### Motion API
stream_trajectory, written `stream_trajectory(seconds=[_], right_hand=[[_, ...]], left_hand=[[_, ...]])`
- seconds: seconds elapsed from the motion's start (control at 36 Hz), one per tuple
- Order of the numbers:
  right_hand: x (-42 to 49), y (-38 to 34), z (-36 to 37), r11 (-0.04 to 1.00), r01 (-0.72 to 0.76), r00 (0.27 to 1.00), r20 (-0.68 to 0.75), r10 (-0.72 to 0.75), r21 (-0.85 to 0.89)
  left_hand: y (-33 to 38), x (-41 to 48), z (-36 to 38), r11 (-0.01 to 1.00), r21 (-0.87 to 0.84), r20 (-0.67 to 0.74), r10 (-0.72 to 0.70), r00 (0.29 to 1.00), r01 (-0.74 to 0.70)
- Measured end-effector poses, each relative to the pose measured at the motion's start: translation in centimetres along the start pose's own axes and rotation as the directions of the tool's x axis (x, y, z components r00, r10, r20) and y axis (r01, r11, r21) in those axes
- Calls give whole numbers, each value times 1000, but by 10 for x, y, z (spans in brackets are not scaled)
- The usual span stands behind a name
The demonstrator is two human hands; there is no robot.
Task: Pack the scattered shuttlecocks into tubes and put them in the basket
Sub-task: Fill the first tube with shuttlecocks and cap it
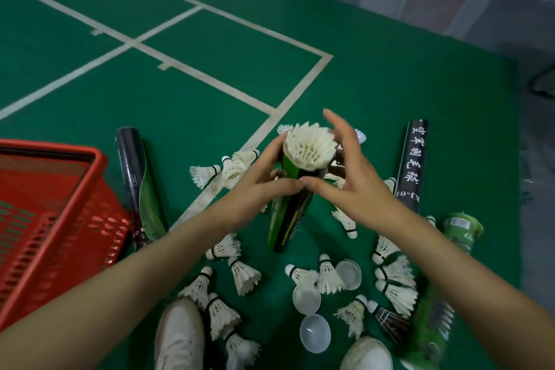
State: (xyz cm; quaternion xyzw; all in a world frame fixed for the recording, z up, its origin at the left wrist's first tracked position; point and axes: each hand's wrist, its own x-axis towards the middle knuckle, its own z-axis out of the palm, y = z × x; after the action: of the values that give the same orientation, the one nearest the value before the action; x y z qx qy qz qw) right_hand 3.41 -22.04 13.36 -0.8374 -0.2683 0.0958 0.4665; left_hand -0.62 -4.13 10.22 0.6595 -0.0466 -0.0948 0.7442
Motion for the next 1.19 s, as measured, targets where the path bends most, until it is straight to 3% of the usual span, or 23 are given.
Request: stream_trajectory(seconds=[0.08, 0.17, 0.25, 0.33, 0.44, 0.58, 0.67, 0.72, 0.81, 0.89, 0.97, 1.11, 1.19], right_hand=[[-9, -14, -5, 996, 10, 997, 76, -4, -86], [-12, -27, -8, 998, -34, 992, 118, 41, -61], [-8, -37, -13, 997, -80, 996, 43, 80, -3], [1, -45, -17, 975, -27, 998, -58, 14, -219], [11, -57, -14, 914, 1, 1000, 5, 2, -405], [15, -70, -17, 910, -1, 1000, -7, -2, -415], [19, -72, -25, 957, -112, 990, -116, 83, -269], [20, -69, -32, 977, -214, 961, -177, 213, 10], [15, -59, -46, 835, -313, 887, -175, 428, 452], [7, -30, -53, 649, -366, 790, -145, 595, 667], [-4, 16, -43, 541, -435, 707, -98, 700, 720], [-25, 106, 10, 499, -663, 573, -50, 818, 559], [-30, 146, 39, 418, -742, 484, -12, 875, 524]], left_hand=[[13, -10, 0, 1000, -18, -14, -25, 1000, 25], [21, -15, 1, 998, 19, -4, -63, 998, 63], [22, -17, -2, 990, 77, -3, -116, 993, 116], [25, -20, -1, 984, 113, 36, -146, 989, 141], [27, -28, 6, 977, 191, 92, -110, 990, 91], [25, -23, 10, 970, 241, -59, 23, 998, -8], [25, -20, 11, 961, 274, -84, 47, 995, -22], [26, -20, 11, 959, 281, -101, 60, 993, -29], [26, -19, 10, 965, 257, -152, 92, 984, -51], [20, -17, 10, 964, 255, -208, 134, 969, -79], [8, -12, 10, 964, 255, -206, 134, 969, -79], [-21, -1, 14, 955, 295, -202, 45, 978, 17], [-45, 3, 15, 941, 324, -189, -35, 981, 96]])
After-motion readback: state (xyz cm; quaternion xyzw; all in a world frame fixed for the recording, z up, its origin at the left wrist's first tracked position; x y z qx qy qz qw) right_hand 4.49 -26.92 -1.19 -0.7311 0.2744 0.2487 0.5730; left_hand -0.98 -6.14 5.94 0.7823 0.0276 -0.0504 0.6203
